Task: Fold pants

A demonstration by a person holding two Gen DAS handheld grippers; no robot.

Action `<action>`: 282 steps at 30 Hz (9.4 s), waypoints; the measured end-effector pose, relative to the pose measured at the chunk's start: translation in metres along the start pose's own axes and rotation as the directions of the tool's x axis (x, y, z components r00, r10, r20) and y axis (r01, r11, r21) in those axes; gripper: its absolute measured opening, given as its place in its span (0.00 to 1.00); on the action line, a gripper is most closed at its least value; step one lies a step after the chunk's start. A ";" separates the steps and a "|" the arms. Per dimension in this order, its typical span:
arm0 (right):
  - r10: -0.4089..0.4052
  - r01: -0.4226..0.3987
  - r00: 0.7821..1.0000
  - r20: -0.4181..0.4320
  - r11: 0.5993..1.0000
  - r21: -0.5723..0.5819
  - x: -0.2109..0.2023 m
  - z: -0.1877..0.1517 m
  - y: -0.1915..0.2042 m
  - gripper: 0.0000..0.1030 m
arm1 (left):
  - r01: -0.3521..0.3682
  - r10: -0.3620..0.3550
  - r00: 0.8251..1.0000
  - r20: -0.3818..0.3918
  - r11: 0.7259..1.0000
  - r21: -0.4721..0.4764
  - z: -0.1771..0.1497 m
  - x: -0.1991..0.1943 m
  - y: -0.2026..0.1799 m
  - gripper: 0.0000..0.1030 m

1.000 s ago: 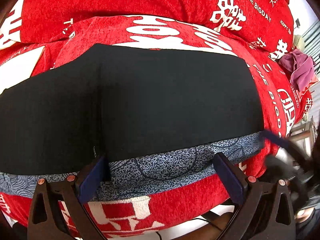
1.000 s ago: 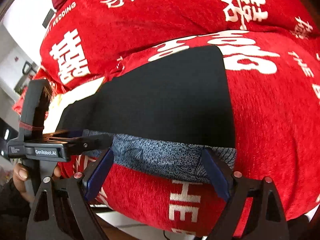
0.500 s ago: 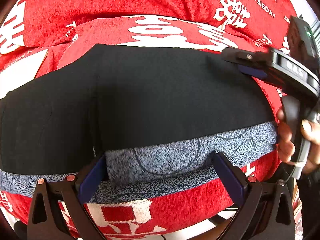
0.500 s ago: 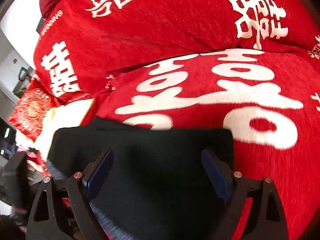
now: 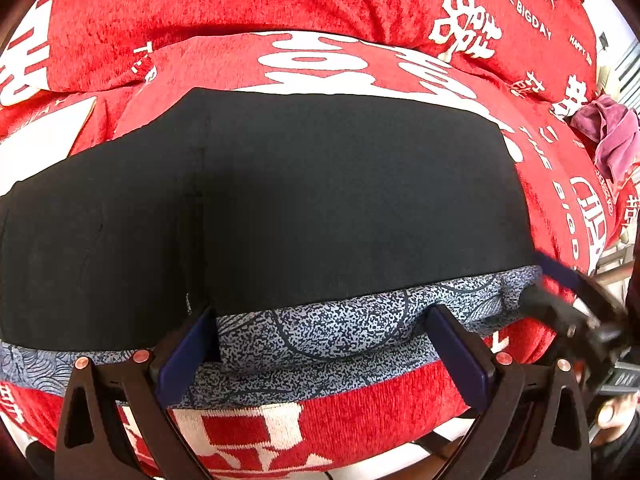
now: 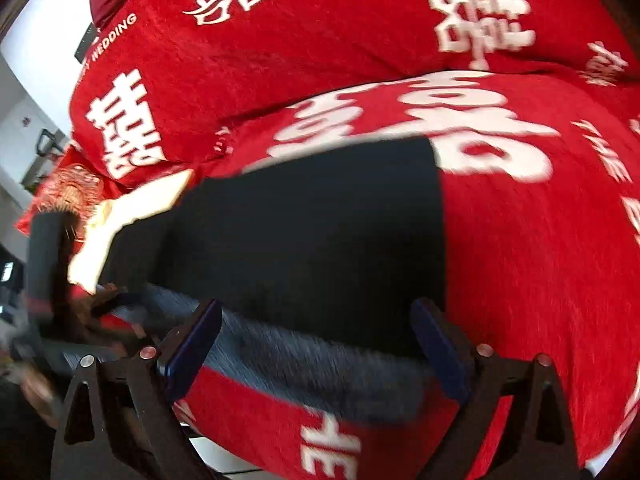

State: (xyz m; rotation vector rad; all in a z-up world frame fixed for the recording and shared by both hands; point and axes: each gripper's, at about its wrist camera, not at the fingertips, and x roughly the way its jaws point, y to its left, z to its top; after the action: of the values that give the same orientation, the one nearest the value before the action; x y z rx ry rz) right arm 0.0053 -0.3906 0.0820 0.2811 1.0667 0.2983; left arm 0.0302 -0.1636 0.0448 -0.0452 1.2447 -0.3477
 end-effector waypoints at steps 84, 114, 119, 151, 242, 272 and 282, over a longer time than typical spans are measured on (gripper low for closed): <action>0.075 -0.509 0.858 -0.507 0.243 -0.826 0.180 0.062 0.357 0.24 | 0.312 -0.303 0.944 0.129 0.948 -0.061 -0.013 -0.081 0.322 0.52; -0.269 0.282 0.940 0.208 0.277 -0.918 0.136 -0.059 0.265 0.74 | 0.081 -0.067 0.990 0.124 0.990 -0.111 0.017 -0.153 0.233 0.19; -0.216 0.281 0.954 0.209 0.390 -0.877 0.106 -0.030 0.266 0.75 | 0.067 -0.052 0.993 0.107 0.987 -0.147 0.015 -0.149 0.240 0.19; 0.111 -0.218 0.957 -0.266 0.883 -0.415 0.131 0.081 0.174 0.26 | 0.069 -0.055 0.988 0.142 0.994 -0.091 0.029 -0.170 0.194 0.19; -0.045 0.042 0.999 -0.009 0.975 -0.220 0.050 0.112 0.048 0.80 | -0.020 0.008 0.996 0.085 0.990 0.141 0.000 -0.015 -0.017 1.00; 0.001 0.004 1.000 0.017 0.950 -0.313 -0.040 0.003 0.066 0.80 | 0.014 -0.015 0.998 0.060 1.000 0.020 0.004 -0.023 0.028 1.00; -0.039 0.056 0.997 0.061 0.950 -0.308 -0.048 0.021 0.064 0.80 | -0.045 0.042 0.997 0.069 0.998 0.041 -0.028 -0.022 0.030 1.00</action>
State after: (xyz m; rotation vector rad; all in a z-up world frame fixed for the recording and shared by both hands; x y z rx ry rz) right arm -0.0043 -0.3511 0.1545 -0.0182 0.9555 0.4074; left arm 0.0049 -0.1249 0.0497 0.0070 1.1686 -0.3324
